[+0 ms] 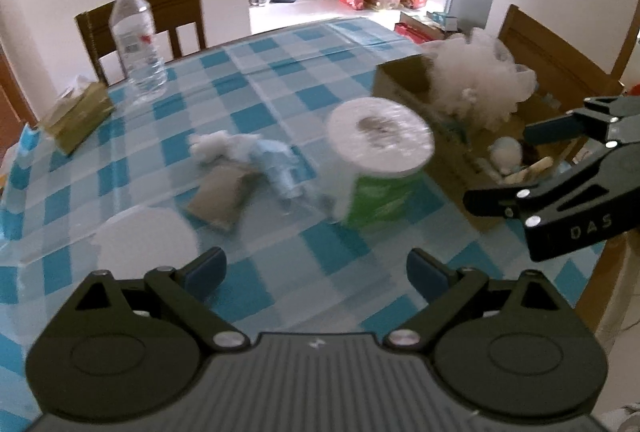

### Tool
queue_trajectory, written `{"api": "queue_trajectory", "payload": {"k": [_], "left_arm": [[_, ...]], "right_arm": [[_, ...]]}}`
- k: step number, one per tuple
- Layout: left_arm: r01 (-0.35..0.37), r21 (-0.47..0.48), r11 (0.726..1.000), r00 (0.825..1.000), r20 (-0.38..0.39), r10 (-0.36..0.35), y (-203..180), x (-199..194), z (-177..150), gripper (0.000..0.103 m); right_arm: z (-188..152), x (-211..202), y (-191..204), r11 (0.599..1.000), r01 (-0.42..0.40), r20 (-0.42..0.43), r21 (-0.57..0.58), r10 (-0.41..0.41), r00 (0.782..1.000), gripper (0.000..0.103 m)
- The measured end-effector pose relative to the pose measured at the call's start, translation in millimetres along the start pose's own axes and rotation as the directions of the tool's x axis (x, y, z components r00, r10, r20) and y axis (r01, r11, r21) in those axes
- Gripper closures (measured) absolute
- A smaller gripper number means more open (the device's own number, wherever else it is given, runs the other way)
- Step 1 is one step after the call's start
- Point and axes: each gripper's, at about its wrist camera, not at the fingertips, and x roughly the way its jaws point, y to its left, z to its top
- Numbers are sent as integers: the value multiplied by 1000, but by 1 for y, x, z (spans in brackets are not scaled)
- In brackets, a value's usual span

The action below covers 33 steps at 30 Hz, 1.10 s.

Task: Organize soft objects
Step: 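Withdraw both tools from the box back over the table, then move the left tool down to the blue face mask on the table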

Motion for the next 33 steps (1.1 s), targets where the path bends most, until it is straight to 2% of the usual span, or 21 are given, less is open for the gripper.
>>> {"api": "queue_trajectory", "payload": {"k": [8,17,25,33], "left_arm": [[-23,-5,1000,1000,-15,23,47,-8,-16,7],[-70,-25,997,997,-19,69,77,-16,-18,7],[-149,-15,989,989,-21,149,109,-10,-1,7],[-148,-49,988,988,-54,146,151,9,32,7]], "right_arm": [[16,13,55,997,-56,-20,-58,55,998,0],[44,29,78,981,-128,-21,-145,126,992,0],[69,50,86,975,-150,-34,-162,146,989,0],[91,66,92,972,-165,-37,-166,161,986,0]]}}
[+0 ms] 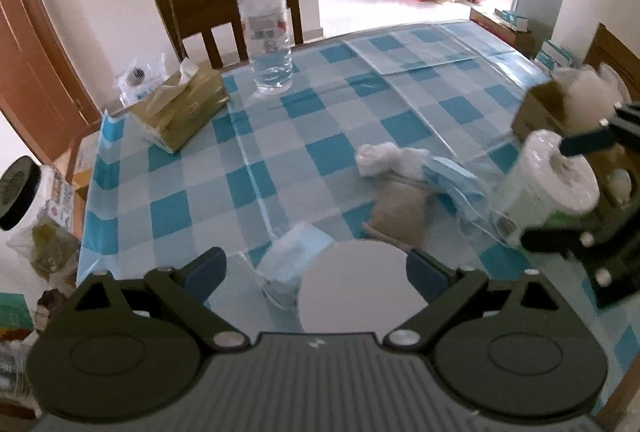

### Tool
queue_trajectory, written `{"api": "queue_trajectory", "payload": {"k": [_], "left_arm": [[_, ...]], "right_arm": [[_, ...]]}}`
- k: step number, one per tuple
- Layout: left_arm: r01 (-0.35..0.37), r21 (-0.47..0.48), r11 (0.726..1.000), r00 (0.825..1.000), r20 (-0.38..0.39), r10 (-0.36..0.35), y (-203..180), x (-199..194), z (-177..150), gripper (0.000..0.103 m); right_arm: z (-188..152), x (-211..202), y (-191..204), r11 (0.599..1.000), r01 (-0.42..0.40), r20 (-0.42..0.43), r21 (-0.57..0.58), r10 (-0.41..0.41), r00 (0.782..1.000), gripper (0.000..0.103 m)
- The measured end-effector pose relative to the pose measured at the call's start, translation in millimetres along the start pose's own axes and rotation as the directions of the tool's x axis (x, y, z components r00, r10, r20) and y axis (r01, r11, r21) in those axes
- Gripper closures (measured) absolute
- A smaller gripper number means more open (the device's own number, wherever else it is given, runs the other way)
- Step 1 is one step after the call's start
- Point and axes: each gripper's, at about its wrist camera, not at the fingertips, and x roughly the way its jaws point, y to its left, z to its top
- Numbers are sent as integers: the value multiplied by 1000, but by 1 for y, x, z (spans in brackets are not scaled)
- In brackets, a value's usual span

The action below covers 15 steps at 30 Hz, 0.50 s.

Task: Organize soft objects
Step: 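Move the left tool down to the blue face mask on the table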

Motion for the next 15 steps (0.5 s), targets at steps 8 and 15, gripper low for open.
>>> {"api": "queue_trajectory", "payload": {"k": [8,15], "left_arm": [[39,-99,994,989,-136,-52,33,63,36,8],[45,-211,976,954,-280,-105,44,117,45,10]], "right_arm": [[27,17,-1,999,12,-16,-32,-13,1000,0],[49,38,-7,999,11,-41,-45,-13,999,0]]}}
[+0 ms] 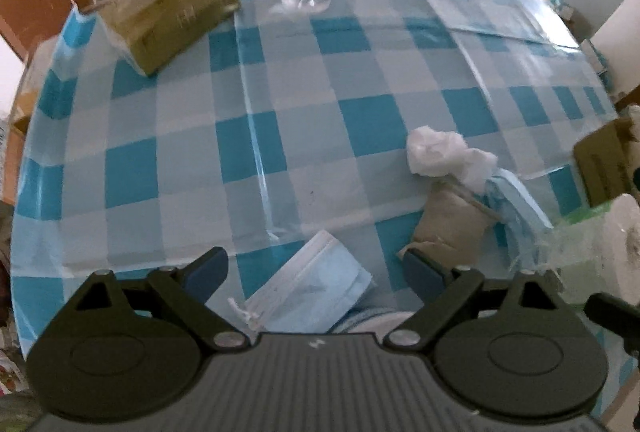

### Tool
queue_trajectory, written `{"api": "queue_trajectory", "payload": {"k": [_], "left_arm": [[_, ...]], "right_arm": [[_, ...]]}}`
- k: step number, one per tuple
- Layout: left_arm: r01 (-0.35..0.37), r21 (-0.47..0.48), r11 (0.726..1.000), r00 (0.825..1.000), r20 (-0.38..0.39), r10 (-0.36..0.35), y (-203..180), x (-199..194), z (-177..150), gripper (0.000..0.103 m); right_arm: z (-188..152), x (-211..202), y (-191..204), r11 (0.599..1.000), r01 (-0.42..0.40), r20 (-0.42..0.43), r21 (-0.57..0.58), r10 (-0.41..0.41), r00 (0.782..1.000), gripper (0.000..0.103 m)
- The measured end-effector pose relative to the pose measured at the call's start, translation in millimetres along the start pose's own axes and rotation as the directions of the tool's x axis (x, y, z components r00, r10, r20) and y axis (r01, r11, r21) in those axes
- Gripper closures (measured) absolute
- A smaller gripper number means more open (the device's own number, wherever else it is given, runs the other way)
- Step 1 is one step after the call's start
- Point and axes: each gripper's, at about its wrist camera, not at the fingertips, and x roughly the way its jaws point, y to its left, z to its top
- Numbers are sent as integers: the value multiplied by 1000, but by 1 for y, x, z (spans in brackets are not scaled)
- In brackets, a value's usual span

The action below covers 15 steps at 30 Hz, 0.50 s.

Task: Organize soft objects
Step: 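Move the left tool down to the blue face mask on the table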

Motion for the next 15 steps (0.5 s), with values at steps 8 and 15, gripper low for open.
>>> {"api": "queue_trajectory", "payload": {"k": [8,15], "left_arm": [[-49,-7,999,994,-96,48,0,27,9,13],[-63,-7,998,987,-152,61,0,43,5,24]], "right_arm": [[9,19,-9,1000,-7,-34,18,7,999,0],[11,28,-15,999,-2,-47,36,4,999,0]]}}
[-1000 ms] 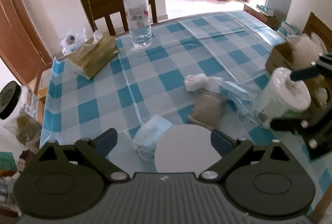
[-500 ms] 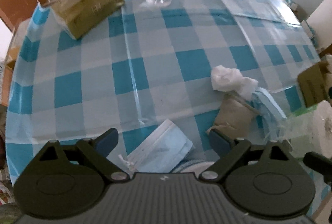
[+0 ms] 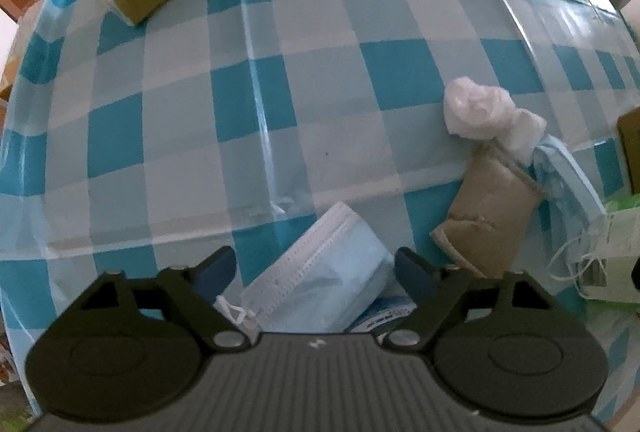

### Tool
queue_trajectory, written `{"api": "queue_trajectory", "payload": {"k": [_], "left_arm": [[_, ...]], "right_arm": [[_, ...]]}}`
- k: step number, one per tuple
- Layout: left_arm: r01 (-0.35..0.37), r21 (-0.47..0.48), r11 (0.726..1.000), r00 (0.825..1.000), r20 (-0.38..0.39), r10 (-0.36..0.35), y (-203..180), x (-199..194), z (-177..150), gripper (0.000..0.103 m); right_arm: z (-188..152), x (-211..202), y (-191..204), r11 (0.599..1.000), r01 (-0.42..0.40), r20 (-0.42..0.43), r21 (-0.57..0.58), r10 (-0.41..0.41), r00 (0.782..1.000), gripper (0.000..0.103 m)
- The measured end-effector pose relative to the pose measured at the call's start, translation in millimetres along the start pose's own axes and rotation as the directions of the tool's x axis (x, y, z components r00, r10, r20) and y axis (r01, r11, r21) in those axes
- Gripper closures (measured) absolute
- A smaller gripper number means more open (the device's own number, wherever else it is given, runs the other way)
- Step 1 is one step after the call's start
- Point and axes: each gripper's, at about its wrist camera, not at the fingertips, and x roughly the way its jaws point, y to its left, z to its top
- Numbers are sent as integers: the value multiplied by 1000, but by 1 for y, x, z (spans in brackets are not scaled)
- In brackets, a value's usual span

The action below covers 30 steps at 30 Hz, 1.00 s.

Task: Organize soft objects
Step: 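Move the left tool down to the blue face mask on the table, then close the left tool on the face mask while the right tool approaches the white knotted cloth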

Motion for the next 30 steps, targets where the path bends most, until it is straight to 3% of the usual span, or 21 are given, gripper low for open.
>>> {"api": "queue_trajectory", "payload": {"k": [7,17,26,29,30], "left_arm": [[33,-6,999,999,-12,-33,1,5,-1,35],[64,-17,998,997,35,-63,9,-2,-6,63],[28,-53,998,995,97,-23,27,-11,-1,64],[22,-48,999,994,107,-16,29,-12,-2,61],[22,-43,999,994,110,-17,28,-11,-2,55]], "right_arm": [[3,4,-4,1000,6,-7,11,-6,1000,0],[12,22,-8,1000,-18,-58,-18,17,998,0],[38,58,-7,992,-60,-128,-113,45,991,0],[44,74,-5,987,-67,-158,-148,43,987,0],[46,80,-4,984,-73,-171,-163,45,984,1]]}}
